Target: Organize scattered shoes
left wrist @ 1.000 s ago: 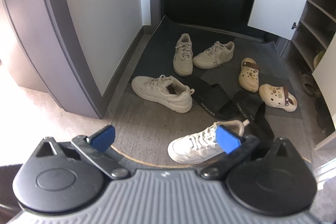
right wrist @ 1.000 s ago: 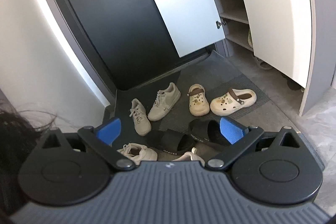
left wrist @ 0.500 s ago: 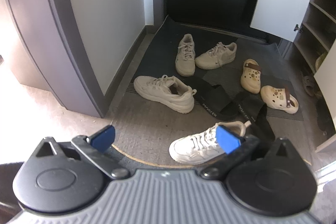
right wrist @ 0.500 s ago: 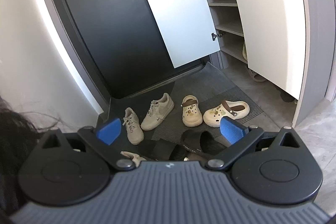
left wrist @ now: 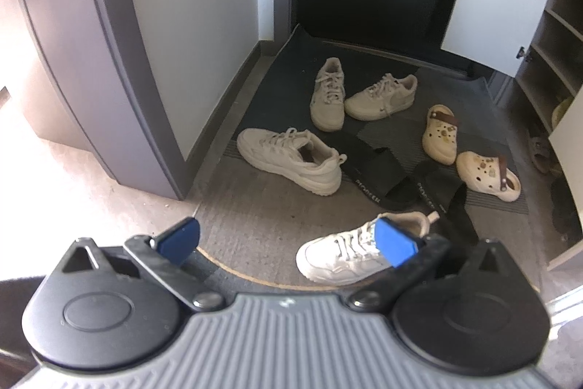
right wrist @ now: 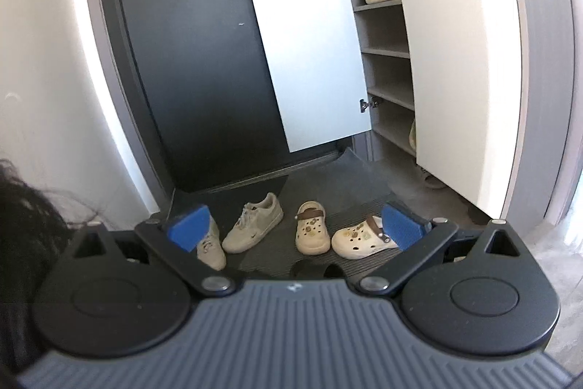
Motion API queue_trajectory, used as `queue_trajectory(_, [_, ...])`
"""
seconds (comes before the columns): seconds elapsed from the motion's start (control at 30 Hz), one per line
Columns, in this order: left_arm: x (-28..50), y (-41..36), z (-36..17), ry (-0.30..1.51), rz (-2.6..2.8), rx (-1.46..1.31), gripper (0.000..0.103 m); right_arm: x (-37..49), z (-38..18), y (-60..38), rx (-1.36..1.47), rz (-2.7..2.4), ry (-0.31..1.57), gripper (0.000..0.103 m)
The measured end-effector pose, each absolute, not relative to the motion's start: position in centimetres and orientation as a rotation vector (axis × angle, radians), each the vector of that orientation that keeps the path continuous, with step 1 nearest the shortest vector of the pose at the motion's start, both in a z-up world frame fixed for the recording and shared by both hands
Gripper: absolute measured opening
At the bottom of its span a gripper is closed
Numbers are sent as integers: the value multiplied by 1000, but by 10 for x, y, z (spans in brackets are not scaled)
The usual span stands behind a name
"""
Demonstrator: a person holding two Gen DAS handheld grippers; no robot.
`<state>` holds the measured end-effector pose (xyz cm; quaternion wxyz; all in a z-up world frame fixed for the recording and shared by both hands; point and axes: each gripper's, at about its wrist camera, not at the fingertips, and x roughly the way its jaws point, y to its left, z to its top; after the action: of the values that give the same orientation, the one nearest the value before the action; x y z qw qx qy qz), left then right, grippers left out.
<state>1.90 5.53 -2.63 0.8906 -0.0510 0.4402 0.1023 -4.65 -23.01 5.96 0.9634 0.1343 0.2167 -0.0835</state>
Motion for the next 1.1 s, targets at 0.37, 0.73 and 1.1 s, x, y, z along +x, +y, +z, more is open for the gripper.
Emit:
queue_trajectory(0.37, [16,51,-25,916,198,-108,103,-44,51,-233,270,-153,453,103])
queue_trajectory(0.73, [5,62,-6,857,191,-140,103,-35,35,-227,320,-83,575,103])
queue_trajectory(1.1, [-5,62,-3,834,176,-111,103,-23,8,-220,281,-1,691,103])
